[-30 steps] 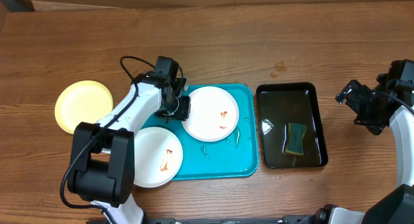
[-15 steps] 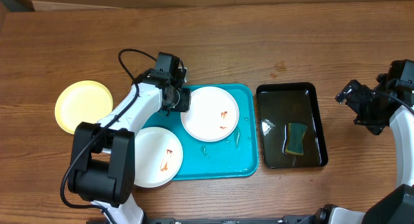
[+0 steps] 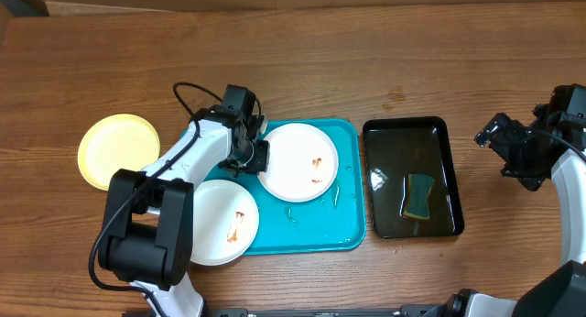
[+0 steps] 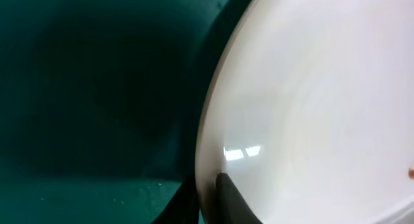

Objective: Clean dirty plates on tray and stack at the side
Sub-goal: 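Slide the white plate right across the teal tray with the left gripper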

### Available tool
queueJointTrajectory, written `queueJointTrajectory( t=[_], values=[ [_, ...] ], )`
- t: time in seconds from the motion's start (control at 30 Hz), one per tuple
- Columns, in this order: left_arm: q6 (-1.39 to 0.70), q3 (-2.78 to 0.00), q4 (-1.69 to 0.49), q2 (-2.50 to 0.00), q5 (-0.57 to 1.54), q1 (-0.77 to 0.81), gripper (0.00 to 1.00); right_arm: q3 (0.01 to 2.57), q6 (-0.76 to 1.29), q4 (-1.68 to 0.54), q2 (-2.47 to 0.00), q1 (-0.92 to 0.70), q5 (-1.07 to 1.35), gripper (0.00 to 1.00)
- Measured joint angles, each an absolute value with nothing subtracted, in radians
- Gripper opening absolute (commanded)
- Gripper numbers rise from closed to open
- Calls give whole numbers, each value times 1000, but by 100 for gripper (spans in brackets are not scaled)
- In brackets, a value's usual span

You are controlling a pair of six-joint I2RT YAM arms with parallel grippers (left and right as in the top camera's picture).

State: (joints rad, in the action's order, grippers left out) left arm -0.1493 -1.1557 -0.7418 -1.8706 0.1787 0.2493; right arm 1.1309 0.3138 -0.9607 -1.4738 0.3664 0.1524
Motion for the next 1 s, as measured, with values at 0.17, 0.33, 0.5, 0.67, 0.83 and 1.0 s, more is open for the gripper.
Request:
queueJointTrajectory(
  t=[0.17, 0.33, 0.5, 0.67, 0.83, 1.0],
  values=[
    [-157, -1156, -769, -1871, 243, 249, 5, 1131, 314, -961, -1474, 367, 152, 100],
    [-157, -1156, -786, -1871, 258, 249, 12, 1131, 314, -961, -1474, 367, 152, 100],
    [-159, -1155, -766, -1871, 249, 249, 28, 1131, 314, -960, -1474, 366, 152, 100],
    [-180, -1154, -718, -1871, 246, 249, 37, 1131, 313, -904, -1474, 366, 158, 100],
    [-171, -1153, -664, -1871, 242, 249, 26, 1131, 314, -914, -1474, 366, 212, 100],
    [-150, -1152, -663, -1871, 233, 253, 4, 1131, 297, -984, -1474, 363, 337, 88]
  ],
)
